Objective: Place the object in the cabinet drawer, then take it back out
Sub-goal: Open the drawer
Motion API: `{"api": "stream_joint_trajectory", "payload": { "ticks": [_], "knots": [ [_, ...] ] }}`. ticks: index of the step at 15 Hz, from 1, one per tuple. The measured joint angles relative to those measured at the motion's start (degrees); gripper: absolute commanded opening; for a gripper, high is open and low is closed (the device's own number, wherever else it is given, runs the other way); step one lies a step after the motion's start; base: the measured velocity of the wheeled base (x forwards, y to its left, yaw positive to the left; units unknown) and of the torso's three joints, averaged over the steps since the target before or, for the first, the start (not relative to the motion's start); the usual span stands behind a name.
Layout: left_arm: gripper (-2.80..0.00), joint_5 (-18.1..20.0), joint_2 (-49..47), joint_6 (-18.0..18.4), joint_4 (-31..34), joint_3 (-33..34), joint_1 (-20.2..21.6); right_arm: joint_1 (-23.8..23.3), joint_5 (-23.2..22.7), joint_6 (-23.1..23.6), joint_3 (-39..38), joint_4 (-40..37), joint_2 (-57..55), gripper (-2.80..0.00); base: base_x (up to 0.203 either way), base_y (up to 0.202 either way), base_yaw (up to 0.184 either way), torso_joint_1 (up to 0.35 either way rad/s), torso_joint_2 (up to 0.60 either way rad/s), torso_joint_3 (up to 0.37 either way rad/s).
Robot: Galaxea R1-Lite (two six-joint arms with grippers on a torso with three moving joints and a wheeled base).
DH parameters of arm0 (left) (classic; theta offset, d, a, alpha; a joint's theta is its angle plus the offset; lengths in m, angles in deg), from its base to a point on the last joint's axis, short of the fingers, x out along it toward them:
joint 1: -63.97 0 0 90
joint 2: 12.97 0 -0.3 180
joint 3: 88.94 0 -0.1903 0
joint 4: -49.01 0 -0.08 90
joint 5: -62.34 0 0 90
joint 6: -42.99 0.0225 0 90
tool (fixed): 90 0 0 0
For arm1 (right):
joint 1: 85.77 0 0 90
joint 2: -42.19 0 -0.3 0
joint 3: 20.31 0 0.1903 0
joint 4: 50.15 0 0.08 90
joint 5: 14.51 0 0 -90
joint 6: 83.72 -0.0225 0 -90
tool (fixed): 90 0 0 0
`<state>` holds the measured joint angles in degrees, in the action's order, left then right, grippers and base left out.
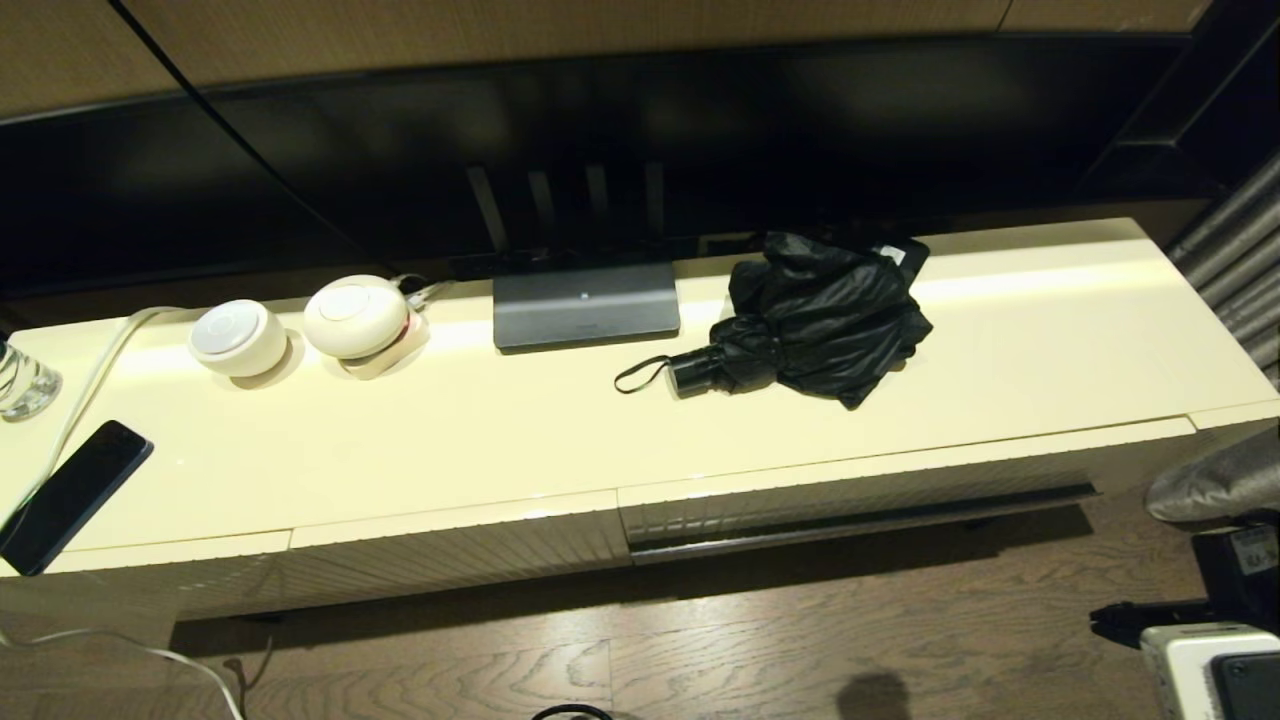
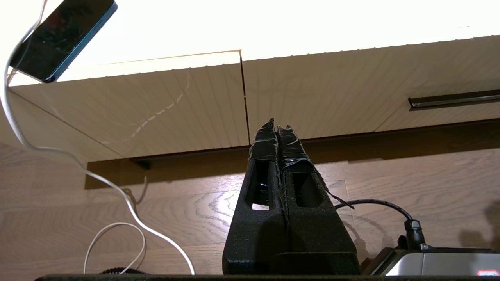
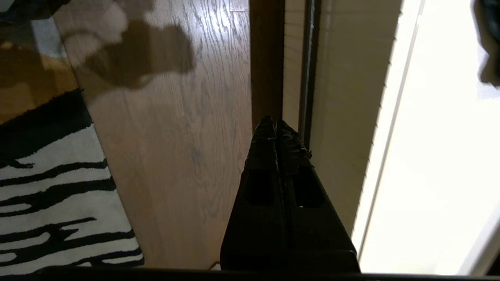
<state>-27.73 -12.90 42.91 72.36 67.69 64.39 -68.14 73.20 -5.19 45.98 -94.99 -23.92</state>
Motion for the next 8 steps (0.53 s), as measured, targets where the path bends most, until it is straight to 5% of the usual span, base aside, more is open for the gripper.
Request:
{"api": "stream_joint_trajectory", "payload": {
  "ticks": [8],
  "knots": [
    [-2.8,0.0,0.0,0.0,-0.1,0.0,0.0,2.3,1.1,-0.5,-16.5,36.8,-16.4,-2.8,0.0,0.0,0.0,0.0,0.0,0.0]
  ]
}}
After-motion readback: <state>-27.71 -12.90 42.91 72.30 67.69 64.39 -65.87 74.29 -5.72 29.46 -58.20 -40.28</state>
